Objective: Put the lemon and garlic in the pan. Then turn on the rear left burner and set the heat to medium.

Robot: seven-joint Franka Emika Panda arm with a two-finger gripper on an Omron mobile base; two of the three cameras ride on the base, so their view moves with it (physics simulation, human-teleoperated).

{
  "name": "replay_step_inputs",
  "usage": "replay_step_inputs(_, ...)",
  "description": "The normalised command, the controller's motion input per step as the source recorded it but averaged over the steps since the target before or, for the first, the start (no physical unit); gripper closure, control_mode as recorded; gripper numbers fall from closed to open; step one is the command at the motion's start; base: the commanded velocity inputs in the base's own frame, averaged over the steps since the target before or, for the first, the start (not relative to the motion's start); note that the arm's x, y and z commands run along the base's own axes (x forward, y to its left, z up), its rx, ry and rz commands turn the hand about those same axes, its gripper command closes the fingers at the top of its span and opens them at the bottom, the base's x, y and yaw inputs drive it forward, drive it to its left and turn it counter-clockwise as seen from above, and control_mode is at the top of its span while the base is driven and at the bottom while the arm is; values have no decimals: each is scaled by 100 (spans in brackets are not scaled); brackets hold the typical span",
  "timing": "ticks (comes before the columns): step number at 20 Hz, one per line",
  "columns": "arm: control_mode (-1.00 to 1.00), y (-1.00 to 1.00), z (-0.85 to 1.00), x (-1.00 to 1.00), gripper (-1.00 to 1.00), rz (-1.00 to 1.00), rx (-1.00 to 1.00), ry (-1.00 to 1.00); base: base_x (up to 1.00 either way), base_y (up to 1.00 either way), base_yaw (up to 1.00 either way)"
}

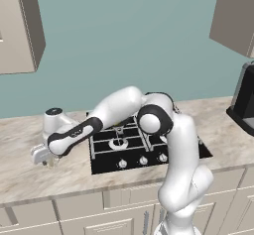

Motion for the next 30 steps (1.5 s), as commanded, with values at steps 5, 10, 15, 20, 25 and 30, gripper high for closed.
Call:
replay_step_inputs(5,-100,-70,69,-16,100,1,0,0,0,0,0)
replay_step_inputs(10,-100,-67,51,6,100,0,0,0,0,0,0)
replay_step_inputs(15,-100,-69,36,43,100,0,0,-1,0,0,0)
replay_step_inputs(20,-100,-54,32,55,100,3,3,-14,0,0,0)
replay_step_inputs(25,-100,-49,27,46,100,3,0,-15,0,0,0)
replay_step_inputs(30,-100,-52,32,24,100,0,0,-6,0,0,0)
